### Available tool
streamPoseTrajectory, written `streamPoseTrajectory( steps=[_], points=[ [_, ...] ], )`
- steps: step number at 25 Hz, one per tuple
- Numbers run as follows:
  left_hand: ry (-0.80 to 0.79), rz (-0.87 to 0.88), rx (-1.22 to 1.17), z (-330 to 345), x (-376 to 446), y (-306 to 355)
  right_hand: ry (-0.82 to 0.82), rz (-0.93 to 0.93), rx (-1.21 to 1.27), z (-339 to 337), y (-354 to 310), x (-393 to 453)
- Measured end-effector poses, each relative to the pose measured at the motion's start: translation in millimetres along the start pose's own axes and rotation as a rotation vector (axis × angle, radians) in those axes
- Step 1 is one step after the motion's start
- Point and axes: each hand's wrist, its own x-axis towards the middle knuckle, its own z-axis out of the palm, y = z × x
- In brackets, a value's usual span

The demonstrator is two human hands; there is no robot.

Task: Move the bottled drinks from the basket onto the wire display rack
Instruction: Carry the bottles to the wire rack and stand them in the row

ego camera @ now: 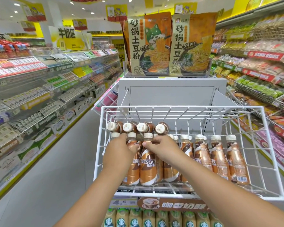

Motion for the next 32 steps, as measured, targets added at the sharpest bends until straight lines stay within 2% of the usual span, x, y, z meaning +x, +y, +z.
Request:
streamPoseTrajectory(
  steps=[4, 10, 15, 20, 24, 32],
  points=[
    [0.032, 0.094, -0.013, -6, -6, -1, 0.001, -0.072, -0.061, -8, -3, -12],
    [0.101, 0.319, 0.23, -2, -9, -8, 0.074, -0.322, -0.472, -36, 3, -39],
    [0.112, 0.266, 0.406, 7, -28, -6, 0.039, -0.455, -0.666, -55, 21, -54],
    [-0.002, 0.277, 0.472, 17, -51, 14, 0.039, -0.508, -0.684, -71, 43, -64],
    [0.022, 0.317, 0.506, 15, -63, 39, 0.06, -0.5, -0.669, -87, 54, -76],
    [-0.048, 0.303, 0.547, 18, -98, 63, 0.063, -0.448, -0.661, -111, 70, -115]
  ],
)
